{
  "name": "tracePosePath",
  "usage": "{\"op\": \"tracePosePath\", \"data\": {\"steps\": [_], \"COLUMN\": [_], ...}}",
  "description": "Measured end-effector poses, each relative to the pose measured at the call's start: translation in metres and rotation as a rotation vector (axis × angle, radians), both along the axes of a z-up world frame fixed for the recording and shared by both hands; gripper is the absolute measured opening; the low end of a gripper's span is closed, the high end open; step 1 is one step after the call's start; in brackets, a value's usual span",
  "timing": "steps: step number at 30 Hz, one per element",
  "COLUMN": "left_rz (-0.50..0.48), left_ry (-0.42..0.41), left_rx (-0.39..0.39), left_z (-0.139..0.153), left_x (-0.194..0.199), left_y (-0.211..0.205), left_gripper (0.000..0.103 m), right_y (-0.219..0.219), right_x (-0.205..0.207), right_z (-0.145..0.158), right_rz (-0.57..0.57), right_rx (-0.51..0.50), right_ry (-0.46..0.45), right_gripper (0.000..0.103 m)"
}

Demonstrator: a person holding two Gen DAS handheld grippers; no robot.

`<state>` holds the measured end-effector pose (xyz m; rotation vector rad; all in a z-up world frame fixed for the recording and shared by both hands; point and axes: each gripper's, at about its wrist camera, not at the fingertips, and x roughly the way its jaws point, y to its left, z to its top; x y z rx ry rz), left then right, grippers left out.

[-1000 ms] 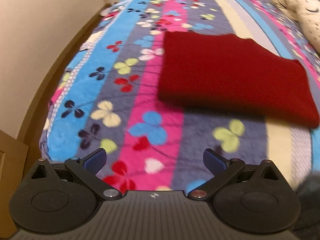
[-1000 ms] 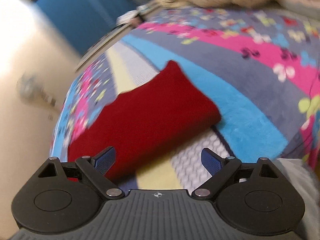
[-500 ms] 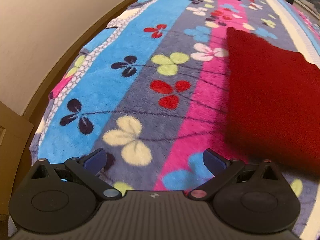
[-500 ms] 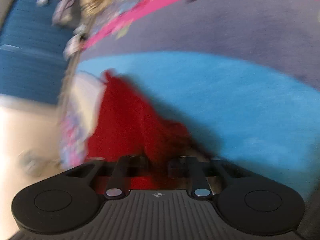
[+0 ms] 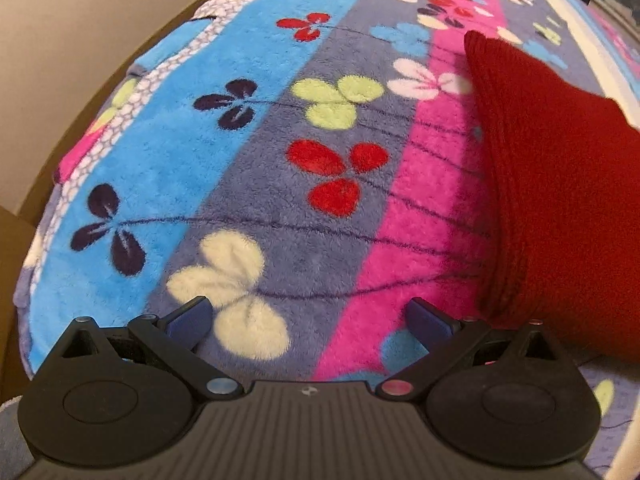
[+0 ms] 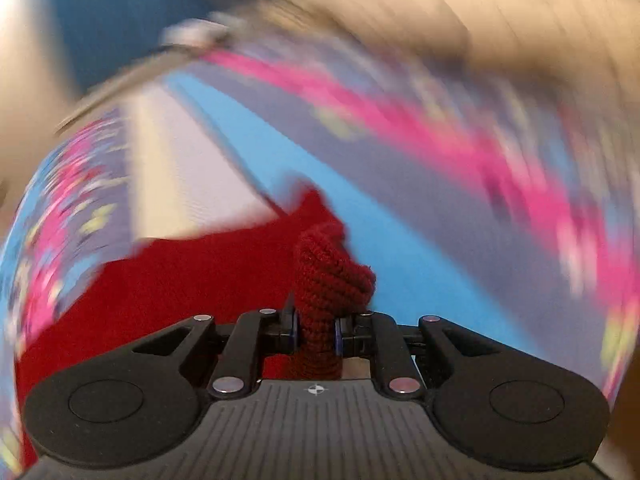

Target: Fold small clothes

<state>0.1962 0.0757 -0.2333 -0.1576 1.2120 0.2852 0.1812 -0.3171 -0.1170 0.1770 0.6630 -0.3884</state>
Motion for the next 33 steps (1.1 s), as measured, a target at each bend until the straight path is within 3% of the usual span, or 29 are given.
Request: {"op": "tracePosePath", "data": {"steps": [3,6,9,11,13,16,22,23,26,27,30,33], "left_rz": [0.011,0.045,0.076,0.087,0.092,0.083,0.062,0.058,0.045,0.038,0.027,0.012], "left_ry": [-0.021,-0.06,-0.071,-0.059,-0.053,-0.057,-0.075,-0.072,-0.062,-0.062,-0.079,-0.1], "left_rx": [-0.036,-0.05,-0.06,-0.072,-0.084,-0.09,-0.085,-0.079,-0.071,-0.066,-0.046,-0.053], "left_z": [0.012,0.024,0.027,0.025,0.024,0.026,0.028,0.028,0.028,0.03,0.04,0.053], "left_x": [-0.008,-0.023,-0.036,-0.04,-0.042,-0.042,-0.042,-0.042,-0.041,-0.041,-0.042,-0.045], "left_y": [0.013,0.031,0.048,0.055,0.059,0.059,0.052,0.05,0.046,0.045,0.041,0.031], "left_gripper": [0.103,0.103,0.103,0.103,0.103,0.103,0.103,0.103,0.103,0.103,0.103,0.103], "right_y": [0.112,0.214,0.283,0.308,0.318,0.312,0.304,0.303,0.301,0.299,0.282,0.246], "right_x": [0.012,0.004,-0.013,-0.029,-0.035,-0.026,-0.04,-0.041,-0.049,-0.056,-0.074,-0.094], "right_z": [0.023,0.002,-0.051,-0.081,-0.09,-0.075,-0.07,-0.074,-0.084,-0.081,-0.054,-0.025], "right_rz": [0.338,0.701,1.001,1.104,1.081,1.049,1.049,1.053,1.109,1.131,1.169,1.08], "right_rx": [-0.256,-0.385,-0.414,-0.442,-0.503,-0.421,-0.407,-0.398,-0.304,-0.288,-0.173,-0.096], "right_ry": [-0.082,-0.107,0.019,0.102,0.08,0.078,0.055,0.067,0.118,0.118,0.106,0.082], "right_gripper": [0.016,0.016,0.016,0.016,0.016,0.016,0.018,0.023,0.066,0.071,0.069,0.069]}}
